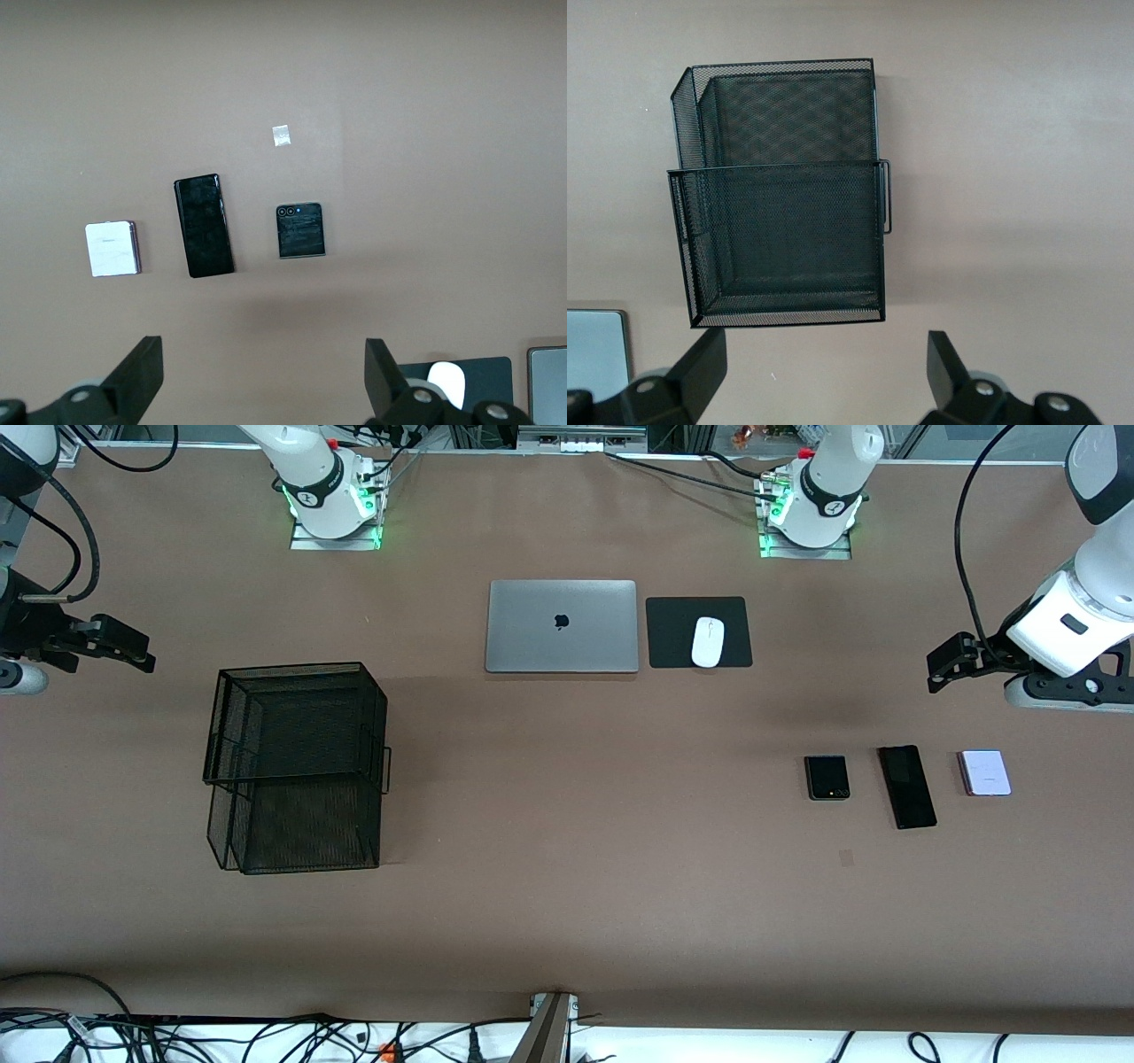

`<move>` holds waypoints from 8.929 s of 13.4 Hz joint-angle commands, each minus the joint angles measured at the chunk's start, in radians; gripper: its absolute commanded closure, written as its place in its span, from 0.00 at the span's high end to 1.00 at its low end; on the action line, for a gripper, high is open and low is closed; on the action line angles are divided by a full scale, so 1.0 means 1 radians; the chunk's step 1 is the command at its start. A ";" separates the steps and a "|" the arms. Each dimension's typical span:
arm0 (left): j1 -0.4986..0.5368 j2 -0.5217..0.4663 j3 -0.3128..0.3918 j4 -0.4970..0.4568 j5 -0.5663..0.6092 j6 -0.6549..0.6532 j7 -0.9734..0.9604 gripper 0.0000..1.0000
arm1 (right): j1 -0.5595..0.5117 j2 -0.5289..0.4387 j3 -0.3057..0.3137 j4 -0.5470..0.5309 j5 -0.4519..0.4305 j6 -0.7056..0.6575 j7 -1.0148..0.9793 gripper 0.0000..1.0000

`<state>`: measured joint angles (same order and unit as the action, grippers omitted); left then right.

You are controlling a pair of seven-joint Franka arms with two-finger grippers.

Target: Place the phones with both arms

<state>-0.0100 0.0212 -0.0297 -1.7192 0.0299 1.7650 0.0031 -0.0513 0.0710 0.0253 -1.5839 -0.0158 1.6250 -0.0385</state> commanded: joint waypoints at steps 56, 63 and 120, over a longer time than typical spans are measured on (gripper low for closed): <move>-0.012 0.476 -0.074 -0.062 -0.001 0.400 -0.026 0.27 | -0.013 -0.011 0.015 -0.010 0.022 0.004 0.006 1.00; -0.164 0.531 -0.273 0.177 -0.001 0.241 -0.342 0.28 | -0.012 -0.013 0.019 -0.010 0.025 -0.004 0.002 1.00; 0.183 0.577 0.051 -0.184 0.042 0.665 0.072 0.16 | 0.802 0.735 0.005 0.338 -0.099 0.395 0.991 0.14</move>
<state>0.1769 0.6162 0.0123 -1.9102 0.0908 2.4362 0.0798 0.7536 0.8929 0.0348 -1.2815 -0.1028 2.1639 0.9624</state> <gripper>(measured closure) 0.198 0.207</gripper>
